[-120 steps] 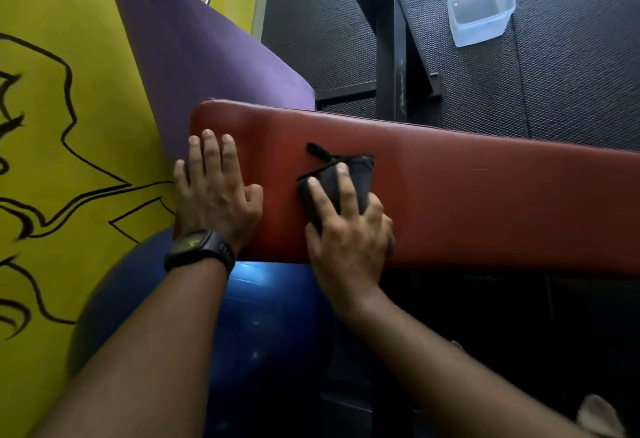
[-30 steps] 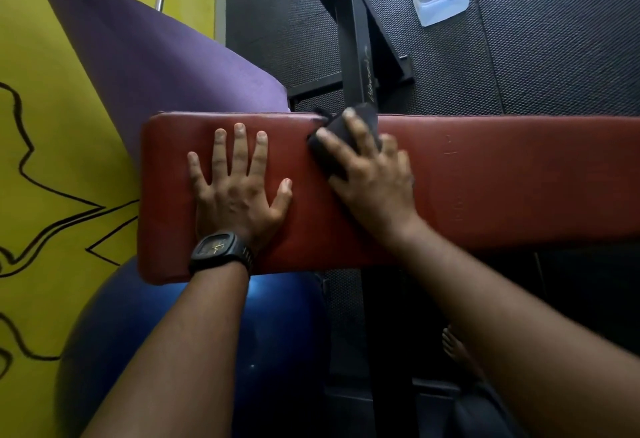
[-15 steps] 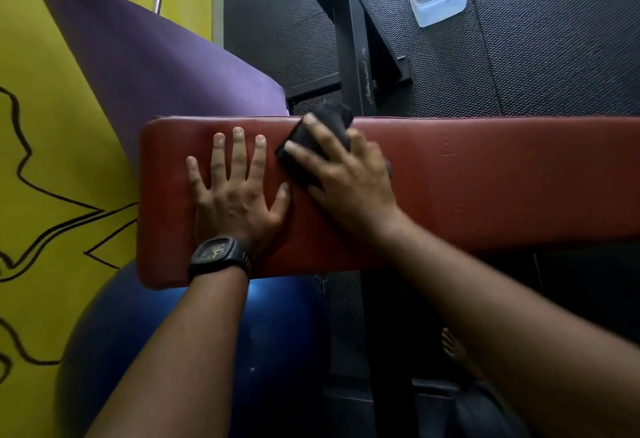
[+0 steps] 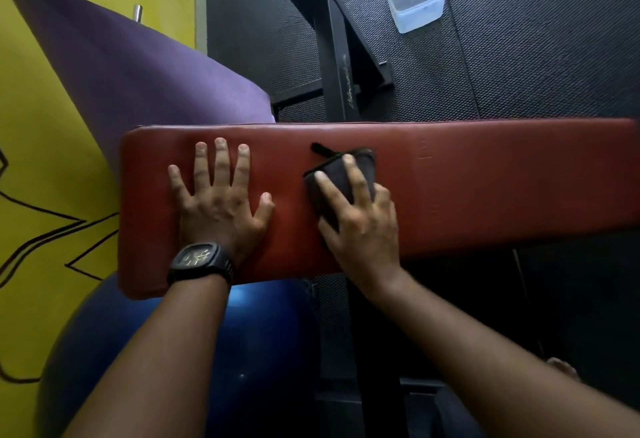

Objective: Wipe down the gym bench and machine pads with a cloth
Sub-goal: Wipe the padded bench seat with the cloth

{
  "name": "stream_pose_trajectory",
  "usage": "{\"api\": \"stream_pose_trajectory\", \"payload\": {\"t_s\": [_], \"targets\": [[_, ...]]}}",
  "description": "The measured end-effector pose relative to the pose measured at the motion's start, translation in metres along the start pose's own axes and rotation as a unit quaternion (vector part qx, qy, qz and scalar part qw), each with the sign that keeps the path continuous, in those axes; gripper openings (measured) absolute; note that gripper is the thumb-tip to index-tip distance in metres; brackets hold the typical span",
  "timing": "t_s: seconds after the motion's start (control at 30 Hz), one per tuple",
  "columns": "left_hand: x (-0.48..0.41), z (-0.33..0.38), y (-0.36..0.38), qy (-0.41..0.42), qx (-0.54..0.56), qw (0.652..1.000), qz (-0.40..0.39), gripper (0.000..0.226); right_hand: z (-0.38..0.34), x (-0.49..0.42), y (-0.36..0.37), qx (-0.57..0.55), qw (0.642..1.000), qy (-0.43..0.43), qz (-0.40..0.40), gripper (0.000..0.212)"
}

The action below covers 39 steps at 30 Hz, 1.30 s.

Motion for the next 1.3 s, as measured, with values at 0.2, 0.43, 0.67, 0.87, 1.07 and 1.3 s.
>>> {"api": "stream_pose_trajectory", "payload": {"t_s": [0.2, 0.43, 0.67, 0.87, 1.07, 1.3], "targets": [[-0.01, 0.042, 0.006, 0.026, 0.018, 0.999, -0.045, 0.091, 0.059, -0.053, 0.0, 0.061, 0.998, 0.02, -0.026, 0.065], [-0.013, 0.071, 0.026, 0.008, 0.02, 0.999, -0.041, 0.091, 0.045, 0.039, -0.002, -0.001, 0.986, 0.165, 0.013, 0.064], [-0.014, 0.074, 0.027, 0.034, 0.015, 0.999, -0.026, 0.084, 0.05, -0.059, 0.001, 0.048, 0.997, -0.057, 0.023, 0.06], [-0.015, 0.075, 0.027, 0.042, 0.013, 0.999, -0.025, 0.084, 0.098, -0.037, 0.005, 0.059, 0.975, 0.216, 0.011, 0.062], [-0.013, 0.076, 0.027, 0.105, 0.014, 0.994, -0.029, 0.081, 0.044, 0.012, -0.003, -0.035, 0.993, 0.114, 0.02, 0.058], [-0.014, 0.077, 0.027, 0.097, 0.007, 0.995, -0.038, 0.083, 0.1, -0.088, 0.002, 0.041, 0.995, 0.08, -0.047, 0.065]]}}
Point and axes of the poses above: each hand's wrist, its own x-axis away from the middle knuckle, its own y-axis out of the palm, z = x × y, the point moved 3 cm from there along -x, towards the middle knuckle, and after that the axes turned 8 degrees about x, right-handed, at the moved point
